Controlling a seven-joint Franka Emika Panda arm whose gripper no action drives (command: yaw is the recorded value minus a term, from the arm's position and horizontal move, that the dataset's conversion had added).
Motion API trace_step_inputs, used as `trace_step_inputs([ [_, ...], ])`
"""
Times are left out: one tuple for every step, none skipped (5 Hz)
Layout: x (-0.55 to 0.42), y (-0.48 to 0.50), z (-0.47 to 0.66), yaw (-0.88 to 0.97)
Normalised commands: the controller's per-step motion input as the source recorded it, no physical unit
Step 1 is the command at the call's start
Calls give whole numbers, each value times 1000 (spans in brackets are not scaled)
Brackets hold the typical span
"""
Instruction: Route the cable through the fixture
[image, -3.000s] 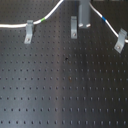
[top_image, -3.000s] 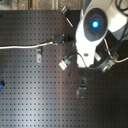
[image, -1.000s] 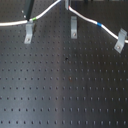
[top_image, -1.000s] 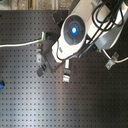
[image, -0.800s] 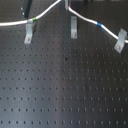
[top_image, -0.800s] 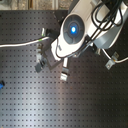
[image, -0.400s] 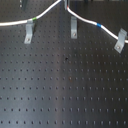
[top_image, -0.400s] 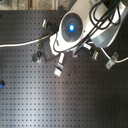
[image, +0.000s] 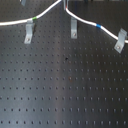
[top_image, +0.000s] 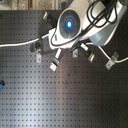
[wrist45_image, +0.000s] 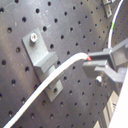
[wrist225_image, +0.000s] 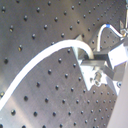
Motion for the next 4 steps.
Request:
trace_step_inputs([
  [187, 34, 259, 149],
  [81, 27, 366, 174],
  [69, 9, 301, 94],
  [3, 0, 309, 49],
])
